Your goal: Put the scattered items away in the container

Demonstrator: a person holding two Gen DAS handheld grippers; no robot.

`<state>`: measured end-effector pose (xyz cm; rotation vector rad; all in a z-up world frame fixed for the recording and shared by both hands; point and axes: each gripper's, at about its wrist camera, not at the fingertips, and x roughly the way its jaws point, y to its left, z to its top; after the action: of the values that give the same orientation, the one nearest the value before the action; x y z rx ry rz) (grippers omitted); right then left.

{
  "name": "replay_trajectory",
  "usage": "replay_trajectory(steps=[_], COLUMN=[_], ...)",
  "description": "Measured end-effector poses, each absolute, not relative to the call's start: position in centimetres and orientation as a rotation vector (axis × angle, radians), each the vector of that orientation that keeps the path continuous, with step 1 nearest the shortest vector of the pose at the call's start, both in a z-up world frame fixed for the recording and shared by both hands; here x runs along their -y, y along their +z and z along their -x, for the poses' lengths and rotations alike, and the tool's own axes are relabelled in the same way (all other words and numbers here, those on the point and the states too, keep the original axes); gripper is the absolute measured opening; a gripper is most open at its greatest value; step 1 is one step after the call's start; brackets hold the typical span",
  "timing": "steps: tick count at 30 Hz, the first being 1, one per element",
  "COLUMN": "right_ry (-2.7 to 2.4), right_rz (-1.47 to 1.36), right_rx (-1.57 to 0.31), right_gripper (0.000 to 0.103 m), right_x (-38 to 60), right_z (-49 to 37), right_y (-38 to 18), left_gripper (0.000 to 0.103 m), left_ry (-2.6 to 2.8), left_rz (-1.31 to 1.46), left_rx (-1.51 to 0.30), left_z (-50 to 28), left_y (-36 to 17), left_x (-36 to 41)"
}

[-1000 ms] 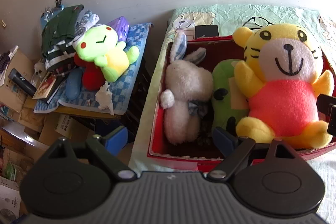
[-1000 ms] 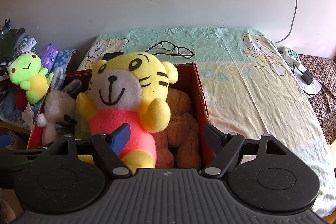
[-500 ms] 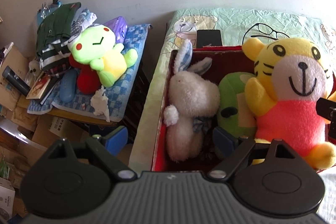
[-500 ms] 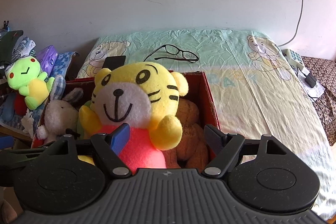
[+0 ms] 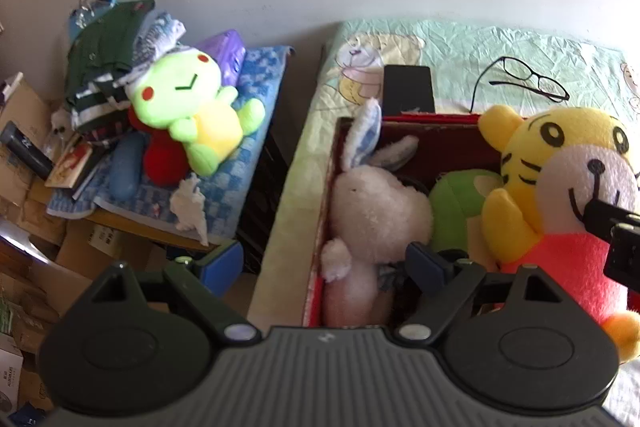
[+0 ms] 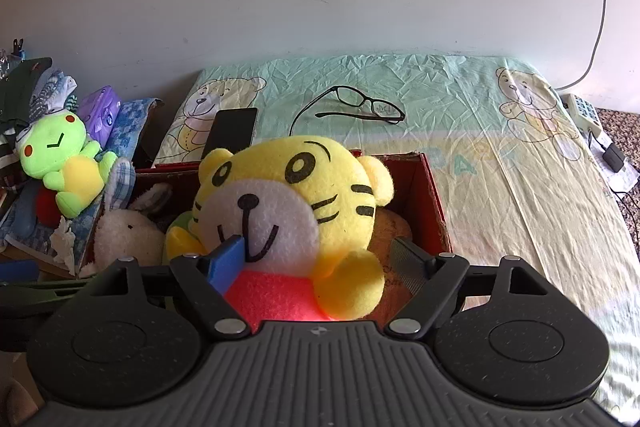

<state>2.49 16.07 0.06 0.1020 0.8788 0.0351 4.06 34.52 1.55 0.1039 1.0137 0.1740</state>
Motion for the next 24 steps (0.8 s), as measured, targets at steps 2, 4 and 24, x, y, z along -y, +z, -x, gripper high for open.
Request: replay_trajectory(steps=[2,4,24], right_ry=[0.037,0.034,0.009], right_rz=[-0.123,-0.137,-0.196], right_rx=[-0.884,-0.888,-0.897], right_gripper=[0.082,0.082,0.082], right_x=[-15.6,-15.2,-13.7], right_z=[-2.4,-2.3,-1.1], right_y=[0.1,0.1,0.1], left_gripper=[0.088,0.088,0.088], left_ry=[0.146,0.116,0.120], left_rz=[-0.061,-0.025,-0.054], left_rx=[-1.051,-1.075,-1.022], left_z=[-4.5,-4.6,-3.1], left_y=[1.3,1.1,1.2], left_x=[-34.8,-34.8,-32.9])
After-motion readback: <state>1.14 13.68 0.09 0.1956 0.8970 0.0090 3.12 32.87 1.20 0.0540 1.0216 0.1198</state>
